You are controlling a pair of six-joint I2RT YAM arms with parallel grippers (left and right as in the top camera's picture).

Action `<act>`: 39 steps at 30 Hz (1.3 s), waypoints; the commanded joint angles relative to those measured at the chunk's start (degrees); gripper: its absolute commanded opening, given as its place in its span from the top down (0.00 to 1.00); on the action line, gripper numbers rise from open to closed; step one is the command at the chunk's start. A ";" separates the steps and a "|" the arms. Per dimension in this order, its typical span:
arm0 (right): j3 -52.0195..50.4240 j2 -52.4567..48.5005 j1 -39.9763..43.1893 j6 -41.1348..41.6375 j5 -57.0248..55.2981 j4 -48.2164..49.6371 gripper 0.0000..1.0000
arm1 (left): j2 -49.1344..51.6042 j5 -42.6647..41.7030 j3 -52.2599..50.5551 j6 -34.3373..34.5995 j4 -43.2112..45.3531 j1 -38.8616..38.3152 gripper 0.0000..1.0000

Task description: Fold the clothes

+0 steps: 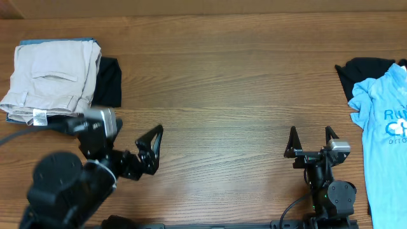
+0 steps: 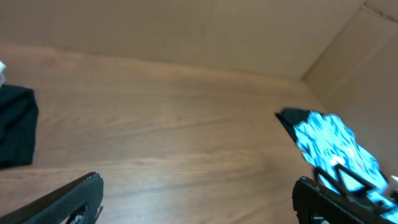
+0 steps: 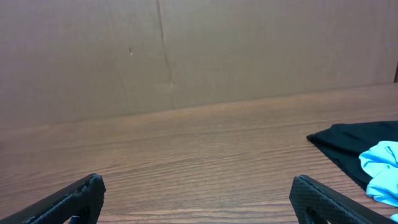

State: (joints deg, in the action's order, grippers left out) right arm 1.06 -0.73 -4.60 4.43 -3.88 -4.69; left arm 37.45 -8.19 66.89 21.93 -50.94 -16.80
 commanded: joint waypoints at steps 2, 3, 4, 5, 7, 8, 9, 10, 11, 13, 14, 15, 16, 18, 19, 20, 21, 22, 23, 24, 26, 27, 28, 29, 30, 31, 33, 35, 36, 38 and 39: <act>-0.61 0.57 0.17 -0.33 -0.55 0.28 0.00 | -10.08 7.34 -16.63 -0.07 7.63 0.48 0.00; -0.61 0.57 0.17 -0.33 -0.55 0.28 0.00 | -11.67 7.32 -20.22 -0.07 10.56 1.03 0.00; -0.61 0.57 0.17 -0.33 -0.55 0.28 0.00 | -13.33 7.37 -25.09 -0.07 15.02 1.60 0.00; -0.61 0.57 0.17 -0.33 -0.55 0.28 0.00 | -14.53 7.34 -29.51 -0.07 19.76 2.05 0.00; -0.61 0.57 0.17 -0.33 -0.55 0.28 0.00 | -16.44 7.30 -36.28 -0.07 27.52 2.97 0.00; -0.61 0.57 0.17 -0.33 -0.55 0.28 0.00 | -17.59 7.30 -39.89 -0.07 31.82 3.61 0.00; -0.61 0.57 0.17 -0.33 -0.55 0.28 0.00 | -18.80 7.30 -43.12 -0.07 35.58 4.20 0.00; -0.61 0.57 0.17 -0.33 -0.55 0.28 0.00 | -20.50 7.30 -47.30 -0.07 40.52 5.14 0.00; -0.61 0.57 0.17 -0.33 -0.55 0.28 0.00 | -21.84 7.32 -50.25 -0.09 43.67 6.01 0.00; -0.61 0.57 0.17 -0.33 -0.55 0.28 0.00 | -23.80 7.34 -53.24 -0.13 46.45 7.41 0.00; -0.61 0.57 0.17 -0.33 -0.55 0.28 0.00 | -24.85 7.32 -54.38 -0.11 46.99 8.26 0.00; -0.61 0.57 0.17 -0.33 -0.55 0.28 0.00 | -25.66 7.32 -55.08 -0.13 46.95 8.94 0.00; -0.61 0.57 0.17 -0.33 -0.55 0.28 0.00 | -26.53 7.30 -55.78 -0.11 46.95 9.60 0.00; -0.61 0.57 0.17 -0.33 -0.55 0.28 0.00 | -28.24 7.30 -57.05 -0.11 47.21 10.49 0.00; -0.61 0.57 0.17 -0.33 -0.55 0.28 0.00 | -29.77 7.30 -58.03 -0.13 47.32 11.17 0.00; -0.61 0.57 0.17 -0.33 -0.55 0.28 0.00 | -30.62 7.32 -58.55 -0.17 47.36 11.56 0.00; -0.61 0.57 0.17 -0.33 -0.55 0.28 0.00 | -31.34 7.32 -59.06 -0.44 47.36 11.85 0.00; -0.61 0.57 0.17 -0.33 -0.55 0.28 0.00 | -32.44 7.34 -59.95 -1.53 47.39 11.96 0.00; -0.61 0.57 0.17 -0.33 -0.55 0.28 0.00 | -33.66 7.32 -60.94 -2.75 47.69 11.96 0.00; -0.61 0.57 0.17 -0.33 -0.55 0.28 0.00 | -34.82 7.34 -61.86 -3.37 48.19 11.96 0.00; -0.61 0.57 0.17 -0.33 -0.55 0.28 0.00 | -37.35 7.34 -63.32 -4.50 48.28 11.96 0.00; -0.61 0.57 0.17 -0.33 -0.55 0.28 0.00 | -37.29 7.34 -63.60 -5.92 48.46 12.04 0.00; -0.61 0.57 0.17 -0.33 -0.55 0.28 0.00 | -37.29 7.32 -63.82 -7.56 48.46 12.07 0.00; -0.61 0.57 0.17 -0.33 -0.55 0.28 0.00 | -37.29 7.30 -64.04 -10.27 48.46 12.09 0.00; -0.61 0.57 0.17 -0.33 -0.55 0.28 0.00 | -37.29 6.99 -64.30 -13.81 48.46 12.07 0.00; -0.61 0.57 0.17 -0.33 -0.55 0.28 0.00 | -37.29 6.16 -64.67 -17.11 48.46 12.07 0.00; -0.61 0.57 0.17 -0.33 -0.55 0.28 0.00 | -37.29 2.62 -66.07 -25.46 48.43 12.48 0.00; -0.61 0.57 0.17 -0.33 -0.55 0.28 0.00 | -37.29 1.09 -66.64 -29.44 47.32 13.97 0.00; -0.61 0.57 0.17 -0.33 -0.55 0.28 0.00 | -37.29 1.16 -66.64 -29.92 47.34 14.80 0.00; -0.61 0.57 0.17 -0.33 -0.55 0.28 0.00 | -37.29 1.40 -66.64 -30.12 47.32 15.98 0.00; -0.61 0.57 0.17 -0.33 -0.55 0.28 0.00 | -37.29 1.84 -66.64 -30.12 47.25 16.37 0.00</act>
State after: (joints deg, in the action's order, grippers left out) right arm 1.06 -0.73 -4.58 4.45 -3.88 -4.69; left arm 0.91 -5.72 0.64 -4.75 -3.79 -1.78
